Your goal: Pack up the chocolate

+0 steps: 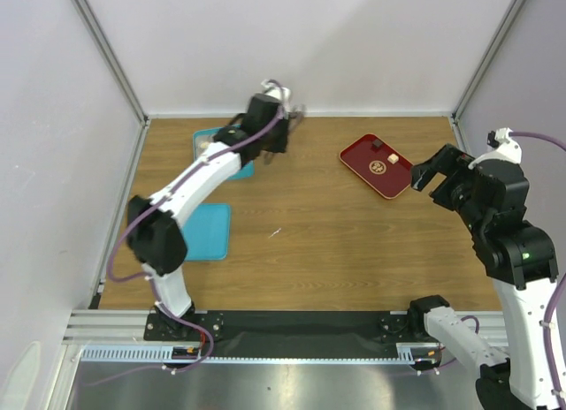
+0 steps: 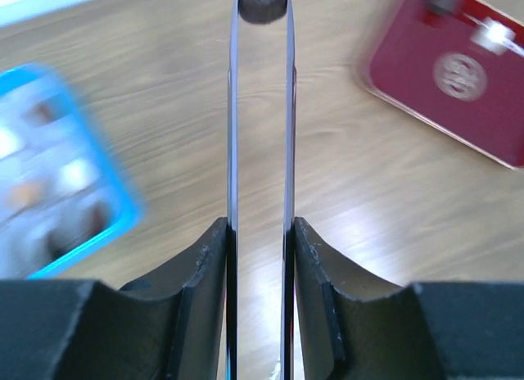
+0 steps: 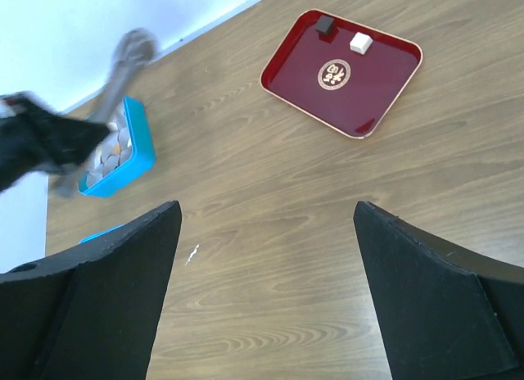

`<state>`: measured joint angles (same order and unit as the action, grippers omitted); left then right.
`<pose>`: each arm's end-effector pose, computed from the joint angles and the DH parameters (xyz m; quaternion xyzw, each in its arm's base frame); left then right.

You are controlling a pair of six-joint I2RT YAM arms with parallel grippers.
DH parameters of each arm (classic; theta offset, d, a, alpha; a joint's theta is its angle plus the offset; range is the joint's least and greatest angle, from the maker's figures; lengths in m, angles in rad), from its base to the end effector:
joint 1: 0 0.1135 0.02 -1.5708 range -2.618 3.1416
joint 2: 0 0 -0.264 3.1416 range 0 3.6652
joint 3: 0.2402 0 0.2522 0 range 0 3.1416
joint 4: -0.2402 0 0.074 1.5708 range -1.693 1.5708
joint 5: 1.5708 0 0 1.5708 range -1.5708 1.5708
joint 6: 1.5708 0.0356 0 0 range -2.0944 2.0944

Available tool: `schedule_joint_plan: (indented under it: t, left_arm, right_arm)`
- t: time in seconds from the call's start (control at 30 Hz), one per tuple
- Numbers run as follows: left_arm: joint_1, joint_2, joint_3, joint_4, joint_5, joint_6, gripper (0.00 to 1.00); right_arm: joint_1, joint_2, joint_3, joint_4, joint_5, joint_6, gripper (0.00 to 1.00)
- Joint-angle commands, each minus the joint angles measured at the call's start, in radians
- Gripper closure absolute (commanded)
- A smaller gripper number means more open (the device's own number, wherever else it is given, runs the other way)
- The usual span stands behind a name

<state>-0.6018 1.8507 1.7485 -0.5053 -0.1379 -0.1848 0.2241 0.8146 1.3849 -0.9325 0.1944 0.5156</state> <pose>0.3592 -0.2408 0.3396 0.1518 0.8716 -0.1207 0.4503 0.1132 0.0187 0.4497 0.1735 0.8023 0.1300 0.5561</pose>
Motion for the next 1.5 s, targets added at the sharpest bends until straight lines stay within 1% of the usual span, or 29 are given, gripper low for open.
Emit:
schedule_joint_plan:
  t: [0.0,0.03,0.1,0.17,0.27,0.43,0.57,0.7,1.03,1.1,1.2,1.47]
  left_arm:
    - [0.068,-0.157,-0.091,-0.071,-0.063,-0.071,0.61]
    - [0.103,-0.178,-0.112,-0.102,-0.063,-0.083,0.61]
    - [0.131,-0.249,-0.182,-0.114,-0.072,-0.108,0.61]
    - [0.169,-0.287,-0.225,-0.124,-0.088,-0.123,0.60]
    - [0.221,-0.314,-0.274,-0.163,-0.100,-0.153,0.61]
    - [0.280,-0.332,-0.326,-0.191,-0.092,-0.156,0.62]
    - [0.303,-0.349,-0.346,-0.199,-0.092,-0.154,0.62]
    - [0.310,-0.378,-0.360,-0.242,-0.107,-0.151,0.62]
    - [0.364,-0.444,-0.438,-0.249,-0.146,-0.128,0.61]
    - [0.375,-0.447,-0.458,-0.240,-0.155,-0.117,0.61]
    - [0.405,-0.446,-0.478,-0.220,-0.131,-0.104,0.60]
    - [0.422,-0.410,-0.486,-0.193,-0.121,-0.084,0.60]
  right_arm:
    - [0.032,0.043,0.086,-0.080,-0.020,-0.032,0.07]
    - [0.035,0.057,0.107,-0.098,-0.013,-0.028,0.07]
    - [0.034,0.092,0.155,-0.130,-0.019,-0.016,0.07]
    - [0.034,0.112,0.187,-0.141,-0.045,-0.005,0.07]
    - [0.034,0.153,0.207,-0.163,-0.093,0.006,0.07]
    - [0.034,0.187,0.206,-0.157,-0.098,-0.003,0.07]
    - [0.034,0.207,0.197,-0.152,-0.093,-0.003,0.07]
    - [0.034,0.216,0.218,-0.157,-0.105,0.008,0.07]
    - [0.034,0.235,0.247,-0.167,-0.121,0.011,0.07]
    - [0.034,0.238,0.255,-0.170,-0.121,0.014,0.07]
    - [0.035,0.238,0.263,-0.169,-0.118,0.015,0.07]
    - [0.034,0.239,0.270,-0.163,-0.104,0.026,0.07]
